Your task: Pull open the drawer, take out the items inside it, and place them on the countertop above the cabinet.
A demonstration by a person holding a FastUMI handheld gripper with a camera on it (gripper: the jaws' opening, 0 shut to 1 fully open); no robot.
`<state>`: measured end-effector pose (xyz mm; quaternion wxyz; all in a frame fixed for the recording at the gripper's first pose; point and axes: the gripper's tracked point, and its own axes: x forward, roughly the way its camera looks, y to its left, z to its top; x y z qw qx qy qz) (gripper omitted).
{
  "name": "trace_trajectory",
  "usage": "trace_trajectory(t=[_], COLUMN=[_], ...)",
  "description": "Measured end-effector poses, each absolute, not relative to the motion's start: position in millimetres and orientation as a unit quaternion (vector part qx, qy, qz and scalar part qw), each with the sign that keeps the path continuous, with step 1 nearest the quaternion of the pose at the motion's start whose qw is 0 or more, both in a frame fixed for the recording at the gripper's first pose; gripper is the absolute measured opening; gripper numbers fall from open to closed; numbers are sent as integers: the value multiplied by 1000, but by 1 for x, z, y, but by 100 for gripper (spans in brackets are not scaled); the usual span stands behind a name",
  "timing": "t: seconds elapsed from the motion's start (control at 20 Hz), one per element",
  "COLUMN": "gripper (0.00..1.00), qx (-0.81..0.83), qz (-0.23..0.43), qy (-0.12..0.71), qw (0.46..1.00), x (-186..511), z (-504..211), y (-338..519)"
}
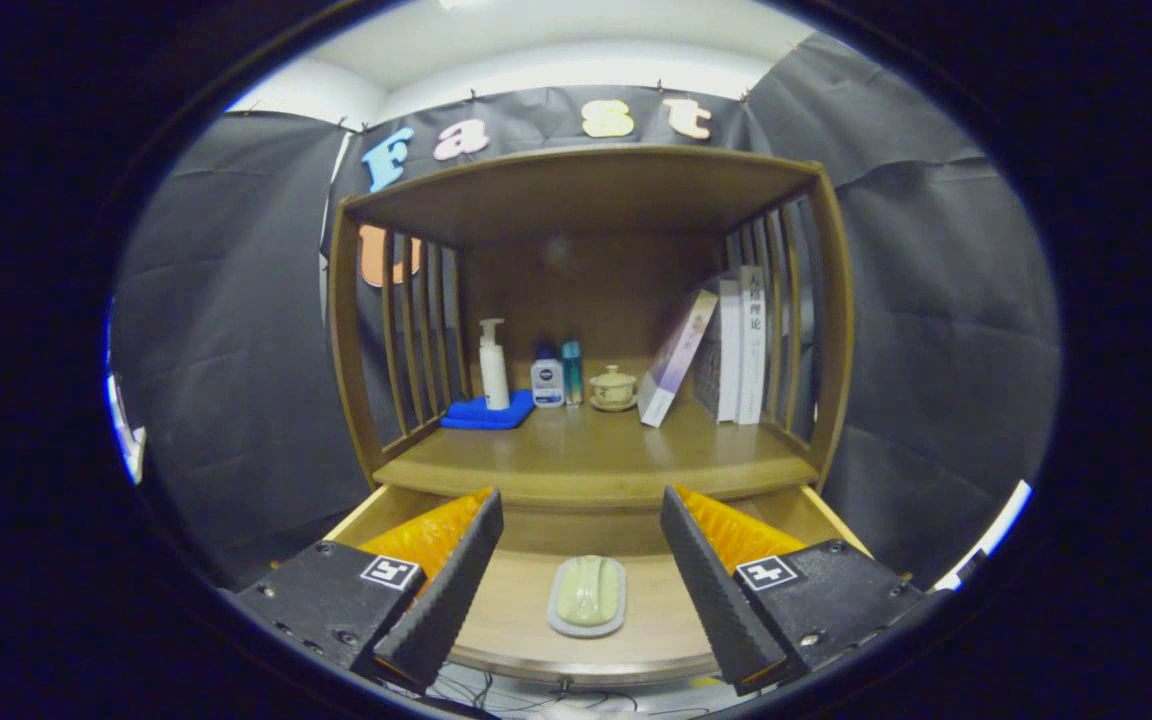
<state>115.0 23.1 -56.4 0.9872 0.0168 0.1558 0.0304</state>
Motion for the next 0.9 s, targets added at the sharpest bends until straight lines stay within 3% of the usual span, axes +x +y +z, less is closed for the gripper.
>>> trace_trajectory(t=[0.3, 0.55, 0.9], gripper=[99, 92, 66], qx=[13, -3, 9], qz=[28, 32, 33], qy=[268, 386, 517], qw=[963, 922, 855], x=[168, 184, 185], z=[-84, -140, -203], y=[22, 27, 36])
